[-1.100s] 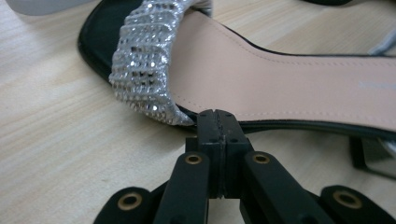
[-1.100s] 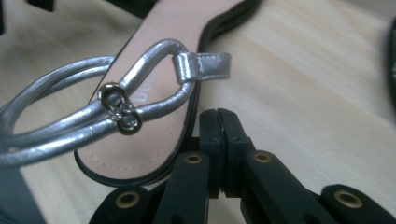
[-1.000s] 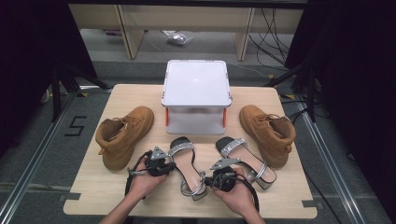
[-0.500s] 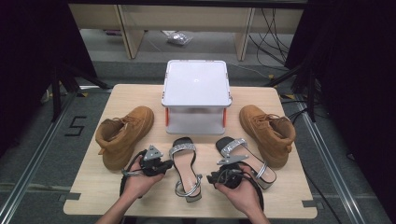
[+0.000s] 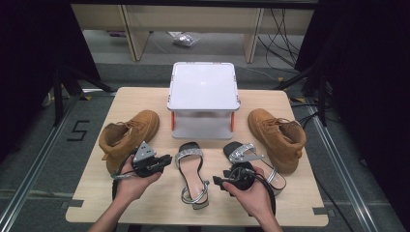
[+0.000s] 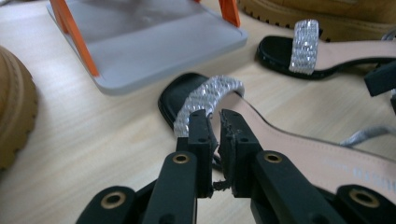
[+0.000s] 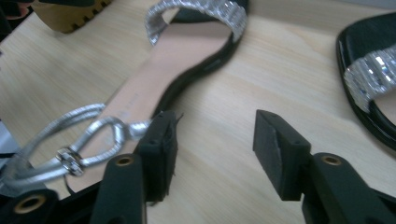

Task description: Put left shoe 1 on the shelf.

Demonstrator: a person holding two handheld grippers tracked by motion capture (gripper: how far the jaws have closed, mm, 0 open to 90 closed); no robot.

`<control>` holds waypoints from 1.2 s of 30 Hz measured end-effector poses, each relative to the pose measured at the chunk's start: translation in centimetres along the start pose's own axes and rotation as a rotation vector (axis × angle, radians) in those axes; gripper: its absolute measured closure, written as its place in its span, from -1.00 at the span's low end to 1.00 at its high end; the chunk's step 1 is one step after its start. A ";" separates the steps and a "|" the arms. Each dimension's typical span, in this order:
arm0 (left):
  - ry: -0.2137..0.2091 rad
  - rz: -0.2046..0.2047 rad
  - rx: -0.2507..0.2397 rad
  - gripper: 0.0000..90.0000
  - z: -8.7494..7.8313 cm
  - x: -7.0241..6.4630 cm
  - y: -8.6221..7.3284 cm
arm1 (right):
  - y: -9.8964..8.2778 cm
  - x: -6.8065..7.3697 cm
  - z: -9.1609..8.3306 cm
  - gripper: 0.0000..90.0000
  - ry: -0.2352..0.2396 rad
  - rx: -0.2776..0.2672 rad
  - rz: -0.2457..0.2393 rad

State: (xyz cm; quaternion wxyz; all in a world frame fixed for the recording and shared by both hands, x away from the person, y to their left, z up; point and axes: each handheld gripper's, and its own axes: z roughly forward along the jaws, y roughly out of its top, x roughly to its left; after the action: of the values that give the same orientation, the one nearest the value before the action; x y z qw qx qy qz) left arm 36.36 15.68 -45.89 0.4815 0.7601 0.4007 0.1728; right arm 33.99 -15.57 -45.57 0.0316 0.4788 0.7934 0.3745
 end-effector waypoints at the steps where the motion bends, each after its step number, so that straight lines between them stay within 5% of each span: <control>1: 0.004 0.001 -0.007 0.82 -0.1 0.1 0.4 | 0.3 0.1 0.1 0.05 0.008 -0.020 -0.018; 5: 0.008 0.002 -0.047 0.82 0.1 0.5 2.0 | 1.6 0.7 0.3 -0.05 0.013 -0.011 -0.034; 10: 0.027 0.007 -0.096 0.91 0.3 1.3 4.8 | 2.6 1.4 1.1 -0.15 -0.025 0.047 0.001; 16: 0.039 0.050 -0.136 0.97 0.9 1.9 8.9 | 3.7 2.8 2.2 -0.20 -0.029 0.061 0.006; 21: 0.067 0.057 -0.161 0.97 1.9 2.7 11.4 | 4.3 4.1 3.9 -0.24 -0.019 0.089 -0.026; 36: 0.138 0.010 -0.119 0.92 6.1 5.0 13.6 | 4.2 6.4 6.9 -0.28 -0.069 0.197 -0.052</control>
State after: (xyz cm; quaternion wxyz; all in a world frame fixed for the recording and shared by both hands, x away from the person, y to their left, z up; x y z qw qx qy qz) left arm 49.42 13.02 -37.54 0.4963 0.7183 0.4182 0.2505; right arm 36.44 -5.52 -45.90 0.0216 0.4714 0.8370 0.2769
